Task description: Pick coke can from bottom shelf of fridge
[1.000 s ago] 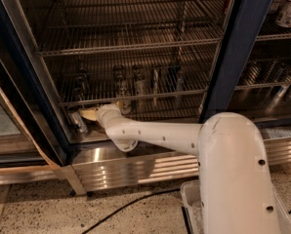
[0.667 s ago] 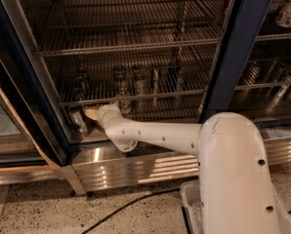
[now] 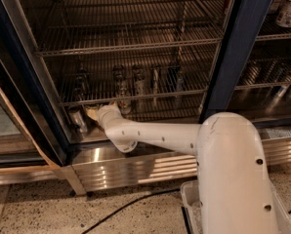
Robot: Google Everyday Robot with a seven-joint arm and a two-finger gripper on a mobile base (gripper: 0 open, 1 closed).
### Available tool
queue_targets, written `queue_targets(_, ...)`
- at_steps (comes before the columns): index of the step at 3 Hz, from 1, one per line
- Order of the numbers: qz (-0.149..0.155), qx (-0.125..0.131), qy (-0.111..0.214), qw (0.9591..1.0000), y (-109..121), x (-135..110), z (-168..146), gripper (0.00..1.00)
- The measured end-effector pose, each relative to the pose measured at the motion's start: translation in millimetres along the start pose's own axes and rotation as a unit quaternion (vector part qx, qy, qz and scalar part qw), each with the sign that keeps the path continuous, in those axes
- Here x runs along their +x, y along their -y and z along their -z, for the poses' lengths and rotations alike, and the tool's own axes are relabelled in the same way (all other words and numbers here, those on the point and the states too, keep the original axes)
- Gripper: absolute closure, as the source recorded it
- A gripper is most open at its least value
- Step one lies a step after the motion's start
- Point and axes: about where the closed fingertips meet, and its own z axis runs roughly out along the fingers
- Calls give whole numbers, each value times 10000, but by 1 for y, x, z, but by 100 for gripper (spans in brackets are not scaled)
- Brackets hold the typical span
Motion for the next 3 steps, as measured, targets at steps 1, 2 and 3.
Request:
queue_targets(1, 29, 127, -78, 9999, 15, 31, -10, 27)
queue_targets(2, 77, 94, -78, 9999, 17, 35, -19, 27)
queue_targets(3, 213, -32, -64, 9997, 14, 33, -32, 27)
